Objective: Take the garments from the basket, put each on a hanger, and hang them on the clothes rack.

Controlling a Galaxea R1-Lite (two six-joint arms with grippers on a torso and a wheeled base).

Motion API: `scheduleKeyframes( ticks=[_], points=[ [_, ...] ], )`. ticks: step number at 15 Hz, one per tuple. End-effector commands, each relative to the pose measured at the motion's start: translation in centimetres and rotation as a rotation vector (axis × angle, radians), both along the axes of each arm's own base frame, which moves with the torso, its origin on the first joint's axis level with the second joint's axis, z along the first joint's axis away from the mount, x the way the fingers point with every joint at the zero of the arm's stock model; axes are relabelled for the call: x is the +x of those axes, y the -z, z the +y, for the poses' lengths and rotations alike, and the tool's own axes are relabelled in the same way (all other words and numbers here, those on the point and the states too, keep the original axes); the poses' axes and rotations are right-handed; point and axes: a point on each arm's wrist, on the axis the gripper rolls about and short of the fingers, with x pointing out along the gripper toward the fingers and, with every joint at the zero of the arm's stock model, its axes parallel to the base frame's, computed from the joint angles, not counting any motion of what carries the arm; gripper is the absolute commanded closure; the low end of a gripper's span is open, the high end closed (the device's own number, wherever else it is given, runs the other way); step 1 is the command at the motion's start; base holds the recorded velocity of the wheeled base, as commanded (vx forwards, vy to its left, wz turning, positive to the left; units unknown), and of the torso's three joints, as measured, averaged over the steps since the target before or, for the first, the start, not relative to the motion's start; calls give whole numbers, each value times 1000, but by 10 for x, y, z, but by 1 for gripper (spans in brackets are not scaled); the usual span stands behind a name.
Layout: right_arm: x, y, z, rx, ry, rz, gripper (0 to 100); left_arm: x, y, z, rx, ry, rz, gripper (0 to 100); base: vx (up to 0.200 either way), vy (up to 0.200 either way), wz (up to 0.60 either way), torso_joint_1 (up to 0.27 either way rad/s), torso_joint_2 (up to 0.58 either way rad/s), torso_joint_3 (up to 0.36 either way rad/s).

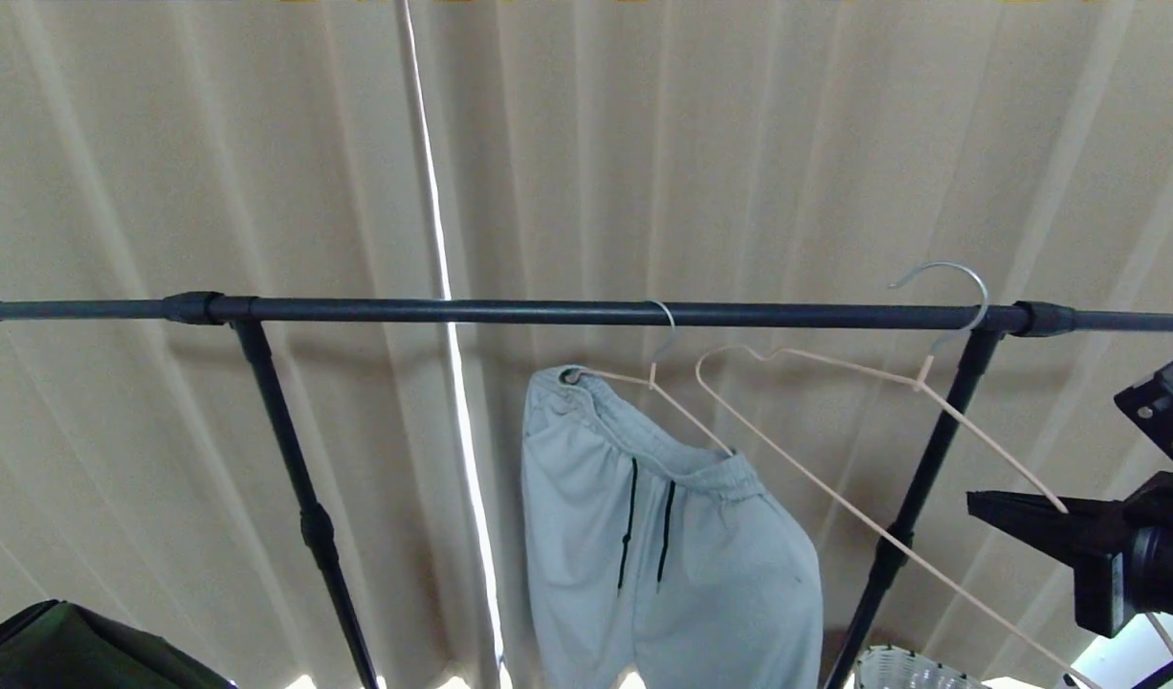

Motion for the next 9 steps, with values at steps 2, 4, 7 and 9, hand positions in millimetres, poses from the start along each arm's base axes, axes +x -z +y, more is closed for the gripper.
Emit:
scheduleKeyframes(
  ticks=[2,4,7,9],
  points=[
    [-10,1,-4,6,5,-25,100,-1,0,0,0,0,-4,100,-200,0,0,-12,-2,0],
    [-14,0,-5,7,4,-34,100,-1,0,0,1,0,-2,100,-200,0,0,5,5,-2],
    [-19,1,-6,7,4,-37,100,-1,5,0,18,14,9,100,-200,0,0,-1,2,2],
    [-20,3,-7,4,3,-33,100,-1,5,-1,25,22,9,100,-200,0,0,5,0,2]
  ],
)
